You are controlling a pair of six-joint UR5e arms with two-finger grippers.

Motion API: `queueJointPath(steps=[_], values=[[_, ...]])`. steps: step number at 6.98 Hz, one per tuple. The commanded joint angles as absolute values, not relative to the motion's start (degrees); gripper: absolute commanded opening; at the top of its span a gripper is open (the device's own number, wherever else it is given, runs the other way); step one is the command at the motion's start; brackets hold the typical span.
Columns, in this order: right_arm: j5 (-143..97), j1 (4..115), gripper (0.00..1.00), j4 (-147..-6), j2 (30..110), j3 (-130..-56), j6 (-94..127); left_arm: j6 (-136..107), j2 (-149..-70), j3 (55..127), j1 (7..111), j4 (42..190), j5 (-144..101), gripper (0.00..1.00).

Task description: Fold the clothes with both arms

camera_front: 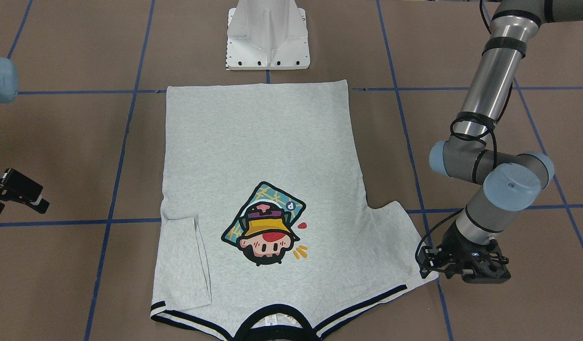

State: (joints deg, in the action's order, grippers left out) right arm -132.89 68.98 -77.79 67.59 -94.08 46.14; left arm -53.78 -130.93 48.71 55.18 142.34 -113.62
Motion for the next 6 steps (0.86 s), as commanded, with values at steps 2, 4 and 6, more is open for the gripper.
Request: queueJointPath(steps=[2, 4, 6], values=[[-132.89, 68.99, 1.00, -77.78, 67.76, -93.87, 46.14, -53.70, -130.87, 48.78, 54.32, 142.47, -113.64, 0.19], [-132.80, 68.99, 1.00, -77.78, 67.76, -93.87, 46.14, -54.05, -131.22, 49.56, 54.67, 142.47, -113.73, 0.00], [-132.80, 68.99, 1.00, -77.78, 67.68, -93.60, 46.23, -54.75, -132.18, 52.81, 54.93, 142.12, -114.08, 0.00]])
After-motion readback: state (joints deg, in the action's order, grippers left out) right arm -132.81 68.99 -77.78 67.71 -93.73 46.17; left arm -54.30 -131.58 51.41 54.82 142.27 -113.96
